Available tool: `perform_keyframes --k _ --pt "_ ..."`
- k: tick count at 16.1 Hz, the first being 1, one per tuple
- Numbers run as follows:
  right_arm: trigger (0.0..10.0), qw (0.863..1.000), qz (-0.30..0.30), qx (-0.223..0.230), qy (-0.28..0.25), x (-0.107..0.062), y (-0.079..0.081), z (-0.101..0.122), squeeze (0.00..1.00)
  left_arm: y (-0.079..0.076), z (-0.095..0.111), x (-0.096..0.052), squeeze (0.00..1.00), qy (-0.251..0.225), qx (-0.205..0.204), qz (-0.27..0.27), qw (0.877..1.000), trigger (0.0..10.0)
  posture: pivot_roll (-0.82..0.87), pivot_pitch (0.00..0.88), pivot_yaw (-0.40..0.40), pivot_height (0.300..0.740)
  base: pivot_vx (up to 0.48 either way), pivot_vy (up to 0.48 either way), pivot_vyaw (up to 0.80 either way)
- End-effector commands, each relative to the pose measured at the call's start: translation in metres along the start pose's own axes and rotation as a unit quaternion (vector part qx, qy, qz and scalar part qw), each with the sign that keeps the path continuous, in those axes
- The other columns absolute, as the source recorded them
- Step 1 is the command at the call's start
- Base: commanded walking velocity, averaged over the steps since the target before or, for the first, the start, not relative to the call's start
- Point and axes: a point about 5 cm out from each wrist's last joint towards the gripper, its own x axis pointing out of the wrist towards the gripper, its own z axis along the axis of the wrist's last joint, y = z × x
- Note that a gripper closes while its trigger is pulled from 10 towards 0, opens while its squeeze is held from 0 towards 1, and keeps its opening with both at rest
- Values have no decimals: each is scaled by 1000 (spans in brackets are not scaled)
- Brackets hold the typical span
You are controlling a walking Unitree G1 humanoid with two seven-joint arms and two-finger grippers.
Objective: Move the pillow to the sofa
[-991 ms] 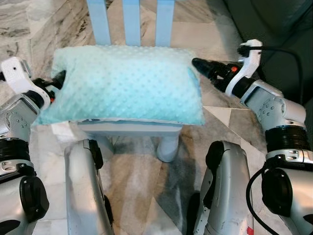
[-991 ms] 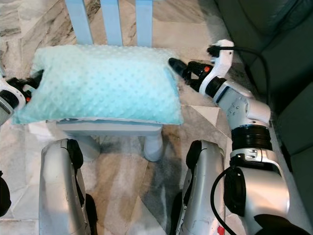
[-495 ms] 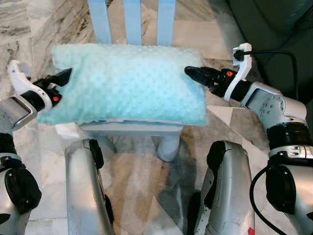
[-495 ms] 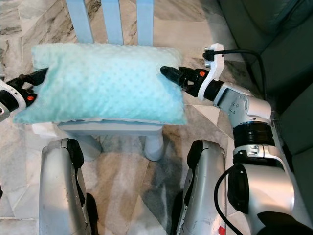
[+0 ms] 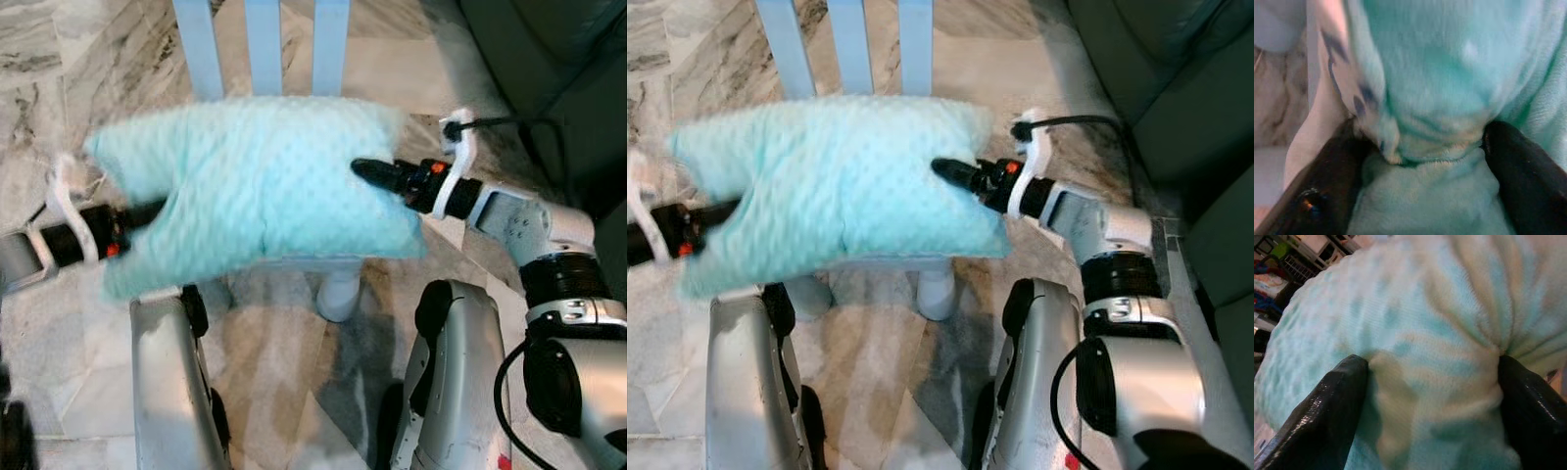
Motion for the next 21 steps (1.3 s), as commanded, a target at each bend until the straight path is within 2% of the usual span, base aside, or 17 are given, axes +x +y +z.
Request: perform_keyframes --k 1,5,8,10,17,18,21 --pt "0 1000 6 -3 7 1 3 -1 0 1 -6 -1 0 25 9 6 1000 0 88 322 -20 319 0 0 0" --pt "0 1000 4 -1 5 -3 3 -3 0 7 -8 -3 0 19 41 37 998 0 83 326 -19 319 0 0 0" --pt "0 1000 -1 0 5 -4 3 -5 0 17 -2 -3 0 -16 65 86 994 0 82 326 -19 319 0 0 0" --pt "0 1000 0 2 6 -5 3 -6 0 21 -2 -4 0 -22 78 103 991 0 81 329 -20 319 0 0 0" --pt "0 1000 12 12 9 -7 8 -8 0 24 -3 -4 0 -36 87 106 990 0 72 339 -25 319 0 0 0" --pt "0 1000 11 26 4 -7 8 -8 0 25 -2 -4 0 -45 91 108 989 0 71 342 -27 319 0 0 0" --pt "0 999 26 23 -4 -7 12 -7 0 26 0 -3 0 -74 99 112 986 0 72 330 -29 319 0 0 0"
